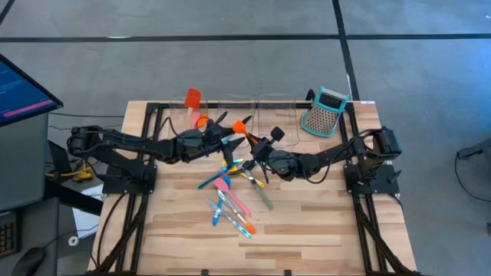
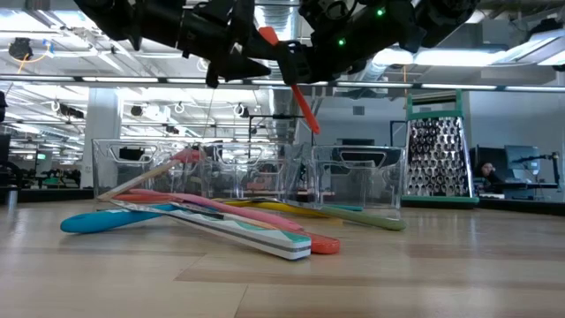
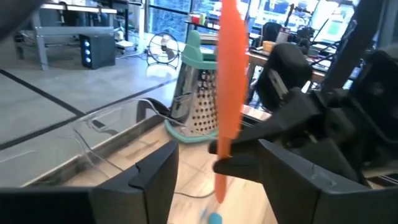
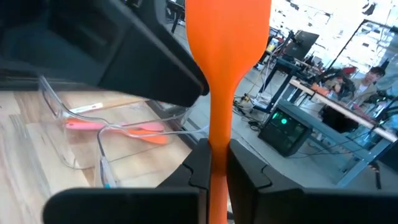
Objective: Pick & Place Kitchen Items
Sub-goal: Put the orange spatula into the left transparent bin
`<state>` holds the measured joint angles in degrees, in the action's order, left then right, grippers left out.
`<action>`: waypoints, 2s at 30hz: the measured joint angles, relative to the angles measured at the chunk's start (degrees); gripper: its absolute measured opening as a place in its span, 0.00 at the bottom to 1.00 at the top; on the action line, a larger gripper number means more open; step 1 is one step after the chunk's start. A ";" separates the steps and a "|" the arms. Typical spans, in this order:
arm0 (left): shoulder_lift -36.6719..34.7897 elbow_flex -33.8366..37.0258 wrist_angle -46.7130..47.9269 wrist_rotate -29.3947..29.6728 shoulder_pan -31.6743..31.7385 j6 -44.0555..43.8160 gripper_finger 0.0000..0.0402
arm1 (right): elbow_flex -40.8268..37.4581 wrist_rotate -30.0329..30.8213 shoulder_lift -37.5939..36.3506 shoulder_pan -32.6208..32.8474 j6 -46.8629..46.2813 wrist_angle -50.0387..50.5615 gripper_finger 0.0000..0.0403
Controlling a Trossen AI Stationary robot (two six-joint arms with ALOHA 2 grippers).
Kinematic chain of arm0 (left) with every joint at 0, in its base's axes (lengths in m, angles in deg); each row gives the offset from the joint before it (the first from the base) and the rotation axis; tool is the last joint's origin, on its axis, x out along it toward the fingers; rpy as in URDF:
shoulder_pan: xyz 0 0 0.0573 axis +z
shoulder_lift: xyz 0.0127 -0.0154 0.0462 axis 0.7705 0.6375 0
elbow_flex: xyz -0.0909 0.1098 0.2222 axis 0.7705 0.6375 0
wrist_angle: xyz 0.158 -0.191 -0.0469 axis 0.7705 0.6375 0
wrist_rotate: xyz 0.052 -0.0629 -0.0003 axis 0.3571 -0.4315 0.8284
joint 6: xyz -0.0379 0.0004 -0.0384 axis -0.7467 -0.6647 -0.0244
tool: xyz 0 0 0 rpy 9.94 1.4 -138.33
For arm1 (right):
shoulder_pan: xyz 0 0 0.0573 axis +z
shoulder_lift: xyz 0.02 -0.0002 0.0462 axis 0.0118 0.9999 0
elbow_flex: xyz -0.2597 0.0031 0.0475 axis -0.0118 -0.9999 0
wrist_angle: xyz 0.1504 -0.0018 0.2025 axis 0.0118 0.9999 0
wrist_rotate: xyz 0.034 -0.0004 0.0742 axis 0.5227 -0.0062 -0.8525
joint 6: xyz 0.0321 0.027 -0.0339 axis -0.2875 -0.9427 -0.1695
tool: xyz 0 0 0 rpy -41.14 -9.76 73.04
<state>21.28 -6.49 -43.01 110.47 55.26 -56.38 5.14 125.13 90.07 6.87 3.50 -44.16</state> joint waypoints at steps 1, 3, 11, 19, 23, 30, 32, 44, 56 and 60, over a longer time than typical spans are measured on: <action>0.00 -0.01 -0.11 0.00 0.27 -0.01 0.52 | 0.00 0.00 0.00 0.00 0.83 -0.02 0.05; 0.00 0.01 -0.15 0.00 0.74 0.01 0.54 | 0.00 0.02 0.00 0.11 2.16 -0.02 0.05; -0.02 0.00 -4.06 -0.08 0.85 0.08 0.56 | -0.01 -0.04 0.00 0.11 2.68 -0.02 0.05; 0.98 0.01 -6.59 -0.31 1.47 -0.04 0.52 | -0.02 -0.17 0.00 0.11 3.47 -0.02 0.05; 2.94 -0.01 -9.92 -0.37 1.59 -0.05 0.45 | -0.02 -0.17 0.00 0.11 3.48 -0.02 0.05; 5.11 -0.01 -12.53 -0.42 1.59 -0.07 0.27 | -0.02 -0.20 0.00 0.11 3.50 0.05 0.05; 5.18 -0.01 -12.99 -0.45 1.59 -0.07 0.22 | -0.02 -0.17 0.00 0.11 3.48 -0.01 0.05; 5.14 -0.01 -13.22 -2.14 1.50 4.76 0.02 | -0.02 -0.04 0.00 0.11 3.63 0.12 0.05; 3.07 0.01 -12.39 -2.00 1.77 8.19 0.02 | -0.04 0.05 -0.65 1.31 6.30 0.65 0.38; -0.92 0.01 -7.93 -2.03 2.65 9.60 0.02 | -0.02 0.38 -3.37 2.86 6.97 5.14 0.57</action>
<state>20.36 -6.47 -50.94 108.43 57.91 -46.77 5.12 125.50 86.70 9.74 10.47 -39.02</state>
